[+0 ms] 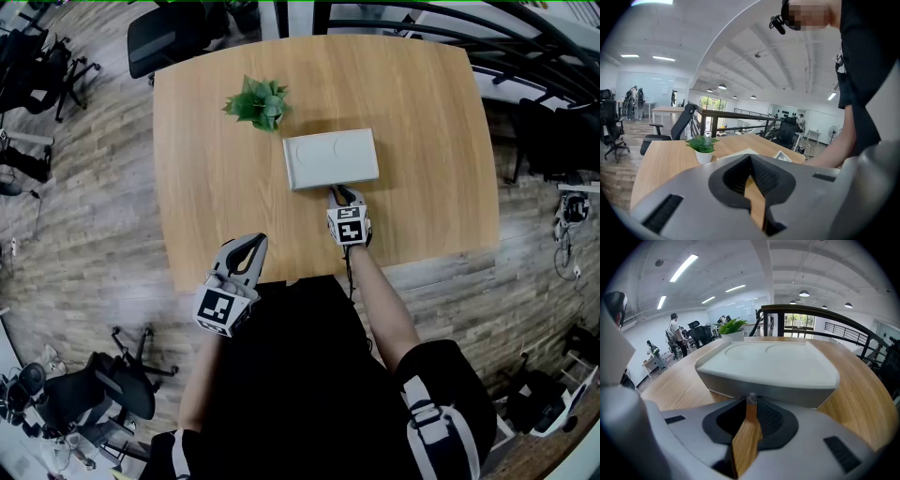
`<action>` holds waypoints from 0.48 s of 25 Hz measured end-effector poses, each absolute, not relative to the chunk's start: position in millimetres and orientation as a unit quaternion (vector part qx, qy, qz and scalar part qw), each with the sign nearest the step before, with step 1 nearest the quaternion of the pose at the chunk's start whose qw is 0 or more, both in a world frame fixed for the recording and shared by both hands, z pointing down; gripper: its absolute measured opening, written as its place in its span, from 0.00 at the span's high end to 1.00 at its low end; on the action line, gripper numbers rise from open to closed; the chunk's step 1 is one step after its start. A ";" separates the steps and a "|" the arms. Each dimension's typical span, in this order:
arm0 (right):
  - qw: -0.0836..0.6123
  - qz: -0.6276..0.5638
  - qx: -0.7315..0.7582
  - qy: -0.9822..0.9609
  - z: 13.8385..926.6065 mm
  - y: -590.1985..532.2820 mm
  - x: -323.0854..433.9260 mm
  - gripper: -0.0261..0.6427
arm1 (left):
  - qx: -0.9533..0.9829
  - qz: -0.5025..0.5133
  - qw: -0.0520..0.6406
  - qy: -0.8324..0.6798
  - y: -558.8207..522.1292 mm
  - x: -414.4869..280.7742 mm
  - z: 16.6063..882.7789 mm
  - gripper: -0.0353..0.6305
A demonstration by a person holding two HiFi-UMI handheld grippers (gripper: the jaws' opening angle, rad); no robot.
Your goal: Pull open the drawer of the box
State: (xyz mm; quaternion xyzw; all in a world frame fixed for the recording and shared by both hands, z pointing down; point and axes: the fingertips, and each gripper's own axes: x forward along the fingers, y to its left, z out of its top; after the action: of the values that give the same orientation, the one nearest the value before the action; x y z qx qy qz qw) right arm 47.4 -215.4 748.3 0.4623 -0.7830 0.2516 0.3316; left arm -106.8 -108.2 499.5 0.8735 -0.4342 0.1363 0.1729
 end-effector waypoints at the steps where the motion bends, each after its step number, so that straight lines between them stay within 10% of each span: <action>1: 0.331 0.251 0.463 -0.783 748.1 -215.5 47.6 0.84 | 0.874 0.138 0.172 -0.434 -107.9 -106.8 499.5 0.91; 12: 0.331 0.252 0.461 -0.784 747.5 -213.4 48.5 0.84 | 0.875 0.137 0.170 -0.433 -102.9 -105.1 498.6 0.91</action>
State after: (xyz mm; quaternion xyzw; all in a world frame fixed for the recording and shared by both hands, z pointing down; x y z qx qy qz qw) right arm 48.5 -213.4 747.5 0.4608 -0.7838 0.2520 0.3314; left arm -105.1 -102.9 498.6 0.8747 -0.4327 0.1366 0.1701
